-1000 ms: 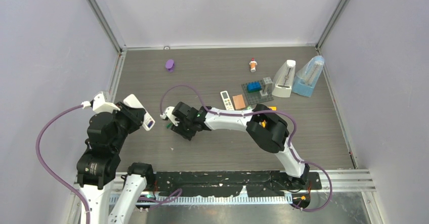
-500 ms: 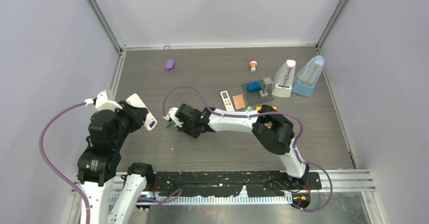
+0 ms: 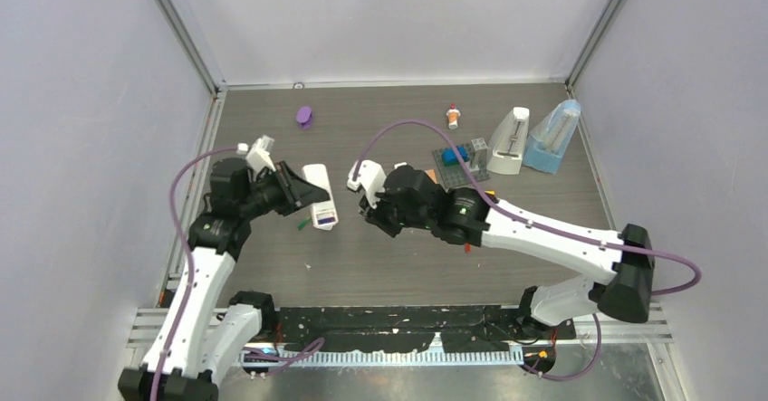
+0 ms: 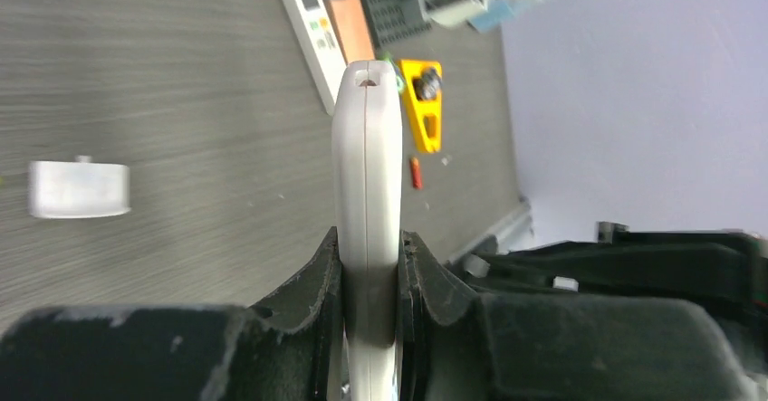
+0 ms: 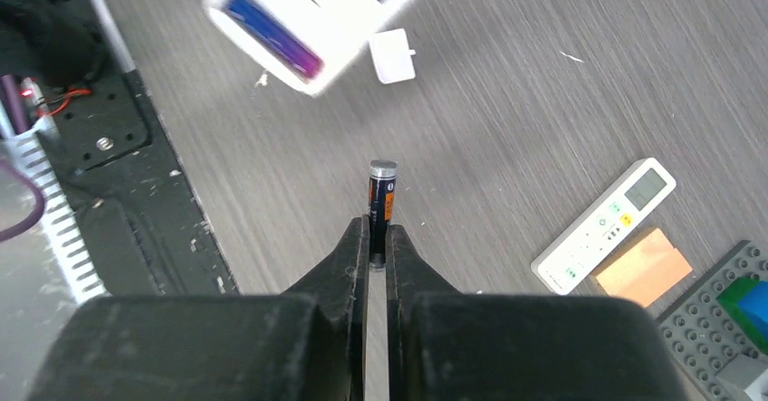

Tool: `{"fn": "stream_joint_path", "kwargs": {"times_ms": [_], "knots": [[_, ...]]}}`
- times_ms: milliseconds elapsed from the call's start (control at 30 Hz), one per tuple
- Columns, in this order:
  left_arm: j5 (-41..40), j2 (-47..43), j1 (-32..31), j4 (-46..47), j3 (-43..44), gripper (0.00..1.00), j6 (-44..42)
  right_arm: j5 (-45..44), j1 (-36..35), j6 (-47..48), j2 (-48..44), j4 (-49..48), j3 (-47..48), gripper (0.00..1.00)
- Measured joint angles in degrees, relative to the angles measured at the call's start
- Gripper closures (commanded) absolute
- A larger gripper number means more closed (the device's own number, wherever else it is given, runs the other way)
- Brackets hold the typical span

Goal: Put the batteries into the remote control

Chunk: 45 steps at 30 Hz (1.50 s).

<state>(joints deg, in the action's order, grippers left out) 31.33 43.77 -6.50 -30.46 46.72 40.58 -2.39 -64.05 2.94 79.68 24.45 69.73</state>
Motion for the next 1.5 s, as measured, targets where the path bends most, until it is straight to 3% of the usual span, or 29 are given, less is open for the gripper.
{"fn": "stream_joint_path", "kwargs": {"times_ms": [200,400,567,900,1367,1500], "knots": [[11.5,6.7,-5.0,18.6,-11.3,1.0,8.4,-2.7,-6.3,1.7,-4.5,7.3,2.3,0.95],[16.7,9.6,-11.5,39.1,-15.5,1.0,17.1,-6.9,-11.0,4.0,-3.6,14.3,6.4,0.95],[18.8,13.0,-13.4,52.0,-19.3,1.0,23.5,-11.1,-12.7,6.4,-0.4,18.5,10.3,0.94],[20.3,14.6,-13.8,59.5,-20.8,1.0,28.5,-14.9,-14.1,9.4,5.5,22.6,13.8,0.92],[22.7,17.7,-13.8,59.8,-22.8,1.0,29.7,-18.1,-15.7,12.7,9.4,24.5,15.3,0.88],[23.5,18.2,-13.8,59.8,-22.8,1.0,29.7,-18.1,-16.0,13.4,9.7,24.6,15.3,0.83]]}}
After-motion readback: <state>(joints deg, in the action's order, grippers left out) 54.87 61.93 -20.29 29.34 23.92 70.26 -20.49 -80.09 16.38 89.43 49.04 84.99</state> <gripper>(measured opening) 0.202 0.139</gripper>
